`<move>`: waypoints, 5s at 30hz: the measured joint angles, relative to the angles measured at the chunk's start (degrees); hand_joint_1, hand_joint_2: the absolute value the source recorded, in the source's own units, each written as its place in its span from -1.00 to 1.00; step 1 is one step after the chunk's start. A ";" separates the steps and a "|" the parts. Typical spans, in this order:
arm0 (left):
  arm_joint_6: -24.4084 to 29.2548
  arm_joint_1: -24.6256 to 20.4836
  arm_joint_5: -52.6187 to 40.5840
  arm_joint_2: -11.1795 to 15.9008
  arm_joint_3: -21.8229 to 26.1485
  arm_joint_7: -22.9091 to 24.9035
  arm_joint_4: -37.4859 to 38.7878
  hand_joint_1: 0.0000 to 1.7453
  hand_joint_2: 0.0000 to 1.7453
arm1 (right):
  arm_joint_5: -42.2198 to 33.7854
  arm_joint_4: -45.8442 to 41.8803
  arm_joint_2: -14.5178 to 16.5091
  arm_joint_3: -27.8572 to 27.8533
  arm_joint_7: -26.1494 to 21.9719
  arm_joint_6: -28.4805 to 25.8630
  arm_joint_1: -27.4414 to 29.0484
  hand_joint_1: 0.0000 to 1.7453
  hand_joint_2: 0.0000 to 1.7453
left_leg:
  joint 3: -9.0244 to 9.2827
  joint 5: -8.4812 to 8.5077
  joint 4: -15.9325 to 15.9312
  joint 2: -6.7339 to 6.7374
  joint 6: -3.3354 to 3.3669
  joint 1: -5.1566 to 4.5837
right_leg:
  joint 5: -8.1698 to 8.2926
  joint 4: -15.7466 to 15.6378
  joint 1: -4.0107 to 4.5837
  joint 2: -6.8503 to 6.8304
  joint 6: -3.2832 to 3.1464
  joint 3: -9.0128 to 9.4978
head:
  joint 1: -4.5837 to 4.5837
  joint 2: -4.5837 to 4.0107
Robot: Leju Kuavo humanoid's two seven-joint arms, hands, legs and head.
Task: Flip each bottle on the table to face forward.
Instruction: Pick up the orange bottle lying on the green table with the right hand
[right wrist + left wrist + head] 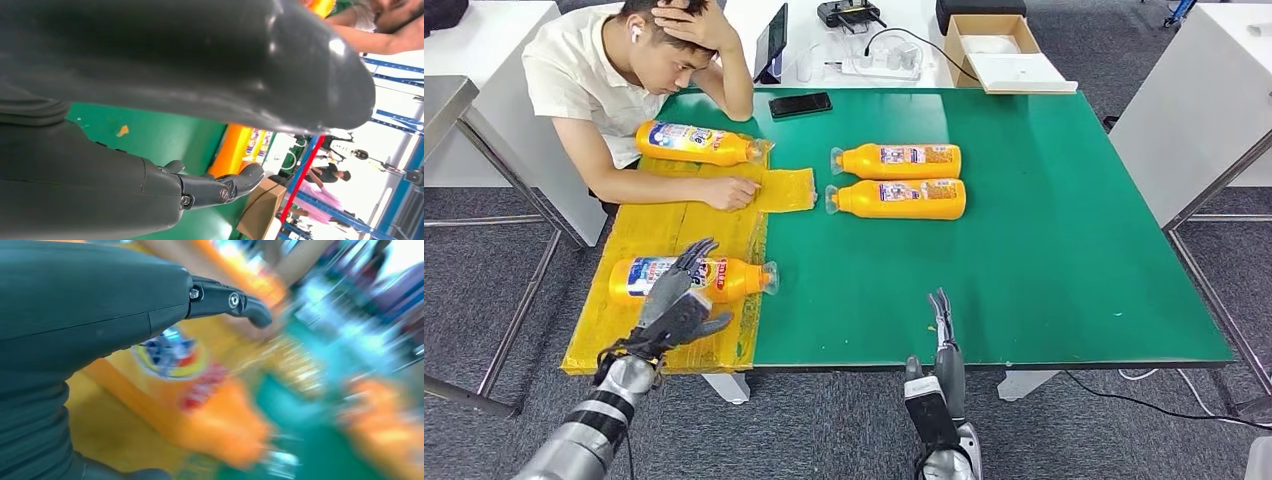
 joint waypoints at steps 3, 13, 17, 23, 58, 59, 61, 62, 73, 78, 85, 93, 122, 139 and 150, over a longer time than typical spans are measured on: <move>2.64 3.72 3.06 -2.15 0.04 -3.20 -7.25 -1.00 1.00 | 0.01 0.00 -0.11 -0.02 0.00 -0.18 0.52 -1.00 -1.00 | -0.14 -0.02 0.00 -0.02 0.01 0.00 | 0.00 -0.02 0.00 -0.01 0.00 -0.09 | 0.01 0.00; -3.96 8.32 23.33 -5.28 0.12 -6.67 -20.79 -1.00 1.00 | 0.38 0.02 -0.49 0.61 0.00 -0.30 0.69 -1.00 -1.00 | -0.21 -0.03 0.00 0.03 0.00 0.03 | 0.00 -0.02 0.04 0.00 0.00 -0.18 | 0.00 0.01; -15.24 10.48 43.40 -5.80 1.26 -2.03 -28.78 -1.00 1.00 | 1.27 -0.07 -0.92 1.33 0.00 -0.53 0.81 -1.00 -1.00 | -0.23 -0.03 0.00 0.09 0.00 0.03 | 0.00 -0.01 0.03 0.03 0.00 -0.19 | -0.01 0.01; -21.53 16.02 51.43 -5.82 3.59 0.48 -39.11 -1.00 1.00 | 3.16 -1.40 -1.95 1.39 0.00 -0.63 1.39 -1.00 1.00 | -0.26 -0.06 0.00 0.06 0.01 0.02 | -0.02 -0.03 0.02 0.03 0.00 -0.24 | 0.00 0.01; -10.56 22.33 38.45 -8.34 -0.60 -2.76 -43.87 -1.00 1.00 | 45.81 18.08 -14.08 -0.90 28.40 1.81 -18.89 -1.00 1.00 | -0.27 -0.03 0.02 0.08 0.05 -0.02 | 0.04 -0.04 0.00 0.02 0.04 -0.23 | -0.02 0.00; -10.56 22.04 38.47 -8.36 -0.80 -2.64 -43.64 -1.00 1.00 | 45.24 19.26 -13.95 -0.90 28.18 2.68 -19.72 -1.00 1.00 | -0.26 -0.03 0.02 0.09 0.05 -0.02 | 0.04 -0.04 0.00 0.02 0.04 -0.23 | -0.02 0.01; -10.57 21.51 38.55 -8.41 -1.21 -2.41 -43.18 -1.00 1.00 | 44.01 21.53 -13.59 -0.90 27.58 4.64 -21.27 -1.00 1.00 | -0.24 -0.03 0.02 0.09 0.05 -0.02 | 0.04 -0.04 0.00 0.03 0.04 -0.23 | -0.02 0.01; -10.58 21.26 38.62 -8.42 -1.41 -2.30 -42.94 -1.00 1.00 | 43.41 22.64 -13.38 -0.90 27.34 5.82 -22.01 -1.00 1.00 | -0.23 -0.03 0.02 0.10 0.05 -0.01 | 0.04 -0.04 0.01 0.03 0.04 -0.23 | -0.02 0.01; -10.67 19.71 38.75 -8.43 -2.66 -2.01 -41.03 -1.00 1.00 | 41.56 29.25 -12.02 -0.92 27.18 9.98 -26.29 -1.00 1.00 | 0.05 -0.05 0.02 0.37 0.03 -0.01 | 0.05 -0.05 0.02 0.13 0.02 -0.04 | -0.02 0.01; -11.61 19.13 39.12 -8.41 -3.08 -1.42 -40.39 -1.00 1.00 | 41.47 31.07 -11.92 -0.58 27.91 14.70 -27.97 0.92 1.00 | 0.26 -0.07 0.02 0.46 0.03 -0.01 | 0.05 -0.07 0.02 0.28 0.02 0.11 | -0.01 0.00; -12.43 17.74 39.37 -8.32 -4.06 -1.10 -38.86 -1.00 1.00 | 40.35 33.21 -12.31 1.32 25.23 18.73 -30.31 1.00 1.00 | 0.57 -0.13 0.01 0.63 0.03 -0.01 | 0.08 -0.09 0.02 0.49 0.00 0.33 | 0.00 0.01; -12.75 16.91 39.37 -8.20 -4.67 -1.10 -37.97 -1.00 1.00 | 40.29 33.97 -12.47 2.80 24.49 19.66 -31.29 1.00 1.00 | 0.65 -0.13 0.01 0.69 0.02 0.02 | 0.09 -0.08 0.08 0.54 -0.01 0.38 | -0.01 0.00; 1.02 18.66 48.67 -11.61 -4.17 -1.79 -39.44 -1.00 1.00 | 17.54 24.27 -7.92 -0.64 5.29 9.20 -20.51 1.00 1.00 | 0.10 -0.12 0.02 0.42 0.05 0.01 | 0.06 -0.04 0.03 0.37 0.02 0.07 | -0.02 0.01; -15.81 25.47 57.13 -10.11 -10.56 5.46 -40.61 -1.00 1.00 | 0.81 1.13 -3.40 -2.97 2.88 13.39 -9.93 1.00 1.00 | -0.21 -0.15 0.01 0.37 0.05 -0.01 | 0.00 -0.06 0.01 0.32 0.02 -0.26 | -0.02 0.01; -18.39 24.90 54.16 -8.45 -15.40 6.13 -36.50 -1.00 1.00 | 1.02 2.39 -0.97 1.70 0.68 17.69 -9.19 1.00 1.00 | -0.24 -0.15 0.01 0.36 0.04 0.01 | -0.01 -0.05 0.02 0.32 0.02 -0.31 | -0.02 0.00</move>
